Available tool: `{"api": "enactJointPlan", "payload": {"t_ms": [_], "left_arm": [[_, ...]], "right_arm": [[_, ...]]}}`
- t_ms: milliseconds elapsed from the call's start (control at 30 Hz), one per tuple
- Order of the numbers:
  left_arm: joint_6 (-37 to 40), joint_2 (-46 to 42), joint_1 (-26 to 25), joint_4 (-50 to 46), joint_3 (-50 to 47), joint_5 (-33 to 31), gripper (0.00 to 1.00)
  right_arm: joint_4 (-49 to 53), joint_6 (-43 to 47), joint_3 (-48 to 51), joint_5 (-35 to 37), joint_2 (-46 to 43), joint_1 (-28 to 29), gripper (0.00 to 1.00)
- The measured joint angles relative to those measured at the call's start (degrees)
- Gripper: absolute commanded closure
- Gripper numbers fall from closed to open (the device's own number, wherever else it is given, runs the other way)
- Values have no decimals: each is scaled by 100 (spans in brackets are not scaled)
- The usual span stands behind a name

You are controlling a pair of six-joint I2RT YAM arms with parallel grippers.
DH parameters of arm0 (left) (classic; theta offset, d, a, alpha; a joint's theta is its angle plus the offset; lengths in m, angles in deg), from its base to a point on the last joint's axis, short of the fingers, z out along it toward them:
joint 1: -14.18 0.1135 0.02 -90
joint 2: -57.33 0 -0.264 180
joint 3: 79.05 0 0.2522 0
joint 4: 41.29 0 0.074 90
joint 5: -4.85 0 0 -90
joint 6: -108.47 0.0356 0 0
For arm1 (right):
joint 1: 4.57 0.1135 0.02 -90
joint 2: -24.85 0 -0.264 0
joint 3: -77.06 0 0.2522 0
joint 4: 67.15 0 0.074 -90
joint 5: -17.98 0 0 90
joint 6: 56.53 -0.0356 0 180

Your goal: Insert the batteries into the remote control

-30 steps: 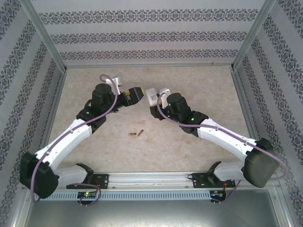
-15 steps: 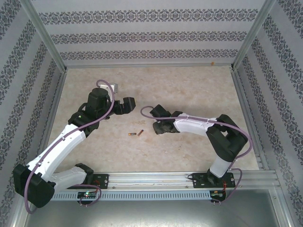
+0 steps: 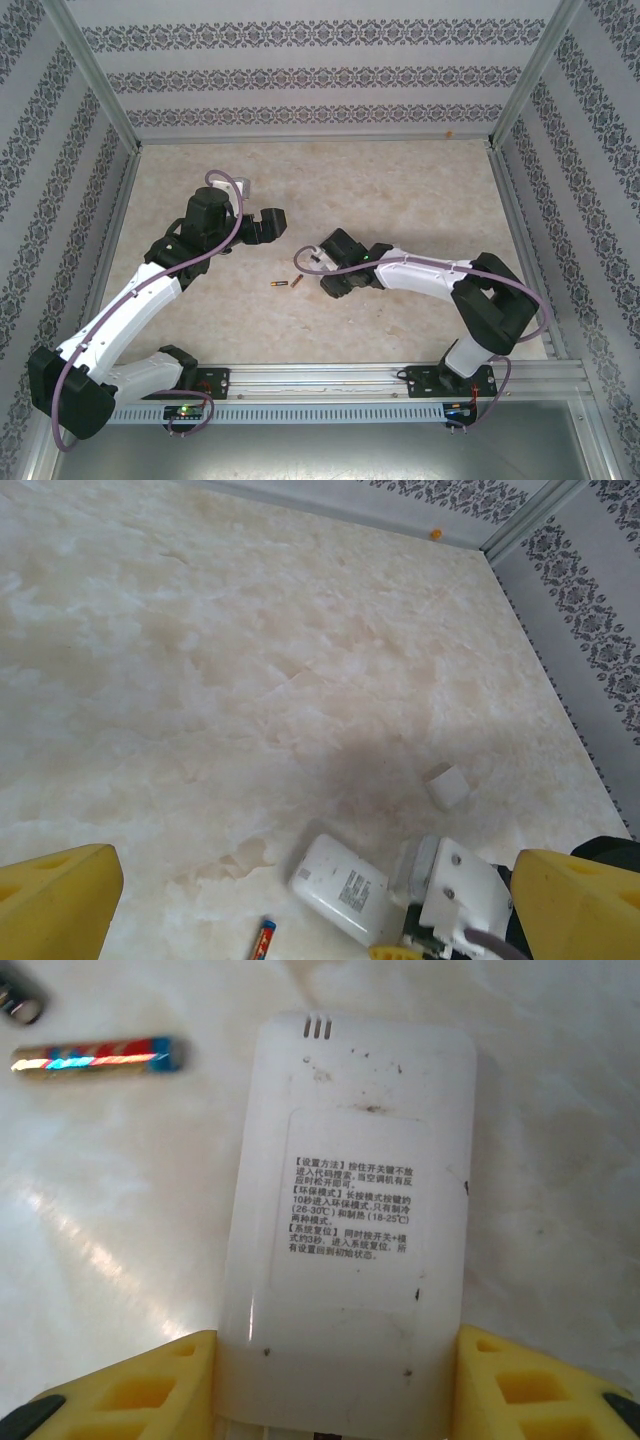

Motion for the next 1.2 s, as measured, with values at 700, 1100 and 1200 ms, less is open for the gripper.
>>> {"api": "enactJointPlan", "payload": {"t_ms": [700, 1100, 1200], "left_arm": [[59, -15, 0, 4, -61, 13, 0], [63, -17, 0, 0, -96, -7, 0], [59, -57, 2, -85, -96, -96, 0]], "right_arm": [[599, 2789, 601, -850, -544, 756, 40], [214, 2658, 719, -439, -1025, 782, 26], [-96, 1360, 557, -120, -1355, 782, 30]]}}
